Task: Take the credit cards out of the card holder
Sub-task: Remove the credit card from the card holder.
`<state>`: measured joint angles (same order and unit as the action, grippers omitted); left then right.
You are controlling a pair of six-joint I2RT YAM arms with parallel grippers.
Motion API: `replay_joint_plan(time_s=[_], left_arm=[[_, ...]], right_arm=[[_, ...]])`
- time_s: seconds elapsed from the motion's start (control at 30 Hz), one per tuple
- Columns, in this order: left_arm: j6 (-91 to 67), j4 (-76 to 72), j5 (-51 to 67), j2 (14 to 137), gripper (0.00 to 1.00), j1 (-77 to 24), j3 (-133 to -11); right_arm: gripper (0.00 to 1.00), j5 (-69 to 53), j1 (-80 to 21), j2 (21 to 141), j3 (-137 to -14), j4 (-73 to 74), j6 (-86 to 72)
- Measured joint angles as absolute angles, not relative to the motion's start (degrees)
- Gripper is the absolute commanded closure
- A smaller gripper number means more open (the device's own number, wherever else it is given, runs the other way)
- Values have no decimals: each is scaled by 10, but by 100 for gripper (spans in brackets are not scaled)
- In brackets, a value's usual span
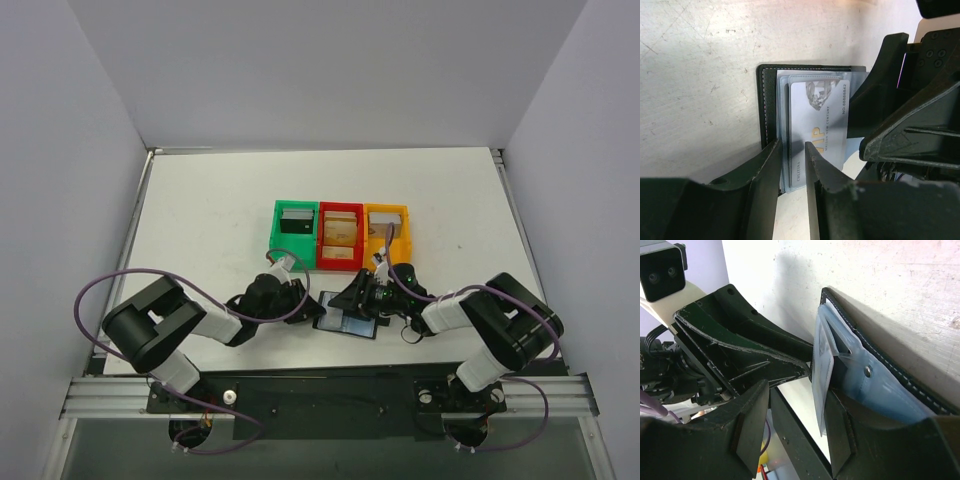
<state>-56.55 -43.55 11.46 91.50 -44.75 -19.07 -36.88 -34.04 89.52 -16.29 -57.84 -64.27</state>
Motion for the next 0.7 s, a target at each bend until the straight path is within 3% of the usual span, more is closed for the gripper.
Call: replay_joint_plan(time_s=[0.2, 0.7], left_arm=[[-564, -409, 123, 894, 60, -445, -190], [-549, -357, 122, 874, 83, -433, -190]], right_arm=[[58, -369, -338, 891, -163, -563, -636], [58, -375, -337, 877, -163, -550, -629]])
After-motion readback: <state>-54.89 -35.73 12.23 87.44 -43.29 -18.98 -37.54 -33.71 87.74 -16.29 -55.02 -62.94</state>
